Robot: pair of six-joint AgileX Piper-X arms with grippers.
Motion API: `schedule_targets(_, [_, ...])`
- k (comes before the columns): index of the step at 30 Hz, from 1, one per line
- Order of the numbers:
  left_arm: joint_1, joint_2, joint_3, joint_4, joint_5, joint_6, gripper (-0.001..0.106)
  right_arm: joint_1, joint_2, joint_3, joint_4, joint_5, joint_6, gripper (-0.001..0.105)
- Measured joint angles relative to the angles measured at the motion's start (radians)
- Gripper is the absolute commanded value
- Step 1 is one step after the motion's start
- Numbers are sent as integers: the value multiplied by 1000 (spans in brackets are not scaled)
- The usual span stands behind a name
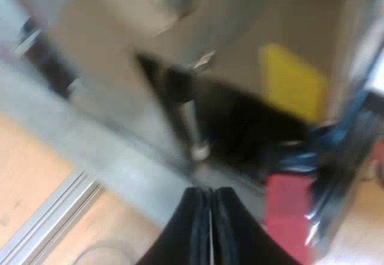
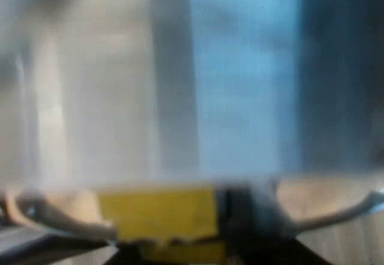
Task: Put the handle in the coffee machine
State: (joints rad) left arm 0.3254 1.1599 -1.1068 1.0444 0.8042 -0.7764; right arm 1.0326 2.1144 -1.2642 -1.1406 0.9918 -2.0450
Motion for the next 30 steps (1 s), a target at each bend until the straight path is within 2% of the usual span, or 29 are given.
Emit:
schedule_targets(9, [-68,162,-91,34,-133,-21,1,0,0,0,0,0,0,15])
schedule_targets(17, [-140,277,-96,68,-222,-17,1,0,0,0,0,0,0,15])
schedule_targets(21, [-165,289,-103,154,-237,45,1,0,0,0,0,0,0,15])
schedule_targets(30, [-180,272,-107,270,-246,130,1,0,0,0,0,0,0,15])
